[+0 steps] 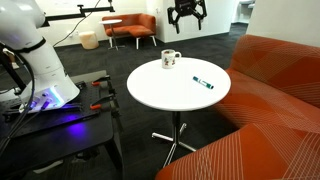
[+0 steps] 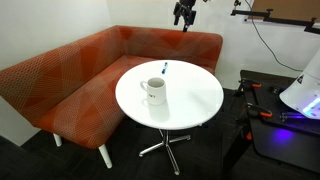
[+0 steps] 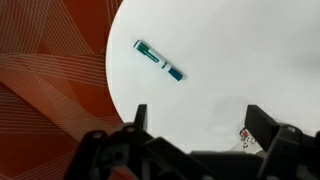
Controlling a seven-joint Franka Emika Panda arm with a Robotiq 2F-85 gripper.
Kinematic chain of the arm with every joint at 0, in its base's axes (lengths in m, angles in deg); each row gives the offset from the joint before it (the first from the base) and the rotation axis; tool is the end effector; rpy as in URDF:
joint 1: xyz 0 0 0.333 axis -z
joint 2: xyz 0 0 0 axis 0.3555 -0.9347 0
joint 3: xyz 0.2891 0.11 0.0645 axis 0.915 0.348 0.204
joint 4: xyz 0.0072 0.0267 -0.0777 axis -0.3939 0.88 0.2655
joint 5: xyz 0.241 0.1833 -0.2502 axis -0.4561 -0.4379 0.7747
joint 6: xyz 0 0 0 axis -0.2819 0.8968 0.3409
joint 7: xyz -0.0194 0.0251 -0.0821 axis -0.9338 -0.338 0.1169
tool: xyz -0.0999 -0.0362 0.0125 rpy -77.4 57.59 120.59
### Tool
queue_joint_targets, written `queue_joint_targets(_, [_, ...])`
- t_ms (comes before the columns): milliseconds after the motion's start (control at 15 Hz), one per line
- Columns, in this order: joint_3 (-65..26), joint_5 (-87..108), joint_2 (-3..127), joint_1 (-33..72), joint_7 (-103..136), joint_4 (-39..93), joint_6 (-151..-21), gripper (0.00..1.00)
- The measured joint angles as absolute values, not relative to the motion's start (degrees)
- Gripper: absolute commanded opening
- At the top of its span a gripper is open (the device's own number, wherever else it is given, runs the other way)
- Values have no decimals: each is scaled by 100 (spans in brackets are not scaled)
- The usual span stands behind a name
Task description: Pick up the pen from the table and put it in the cup
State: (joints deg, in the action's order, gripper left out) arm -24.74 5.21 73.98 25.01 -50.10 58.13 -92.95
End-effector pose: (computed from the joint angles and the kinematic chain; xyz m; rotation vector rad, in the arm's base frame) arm 0.5541 -0.1291 0.3867 2.7545 1.1943 0.2966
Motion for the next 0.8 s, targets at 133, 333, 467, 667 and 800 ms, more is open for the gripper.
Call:
queue_joint_targets(133, [-2405,521,7358,2533,-5102,5794,-9329,100])
queue_joint_targets(333, [-2307,477,7175,2583,-5687,5643,-9489,100])
queue_joint_targets(467, [-2216,309,6989,2673,-6328,5451,-9499,100])
queue_joint_targets(667, [-2065,15,6647,2867,-7299,5079,-9471,100])
queue_joint_targets(800, [-1983,-37,6383,2985,-7741,4808,-9390,100])
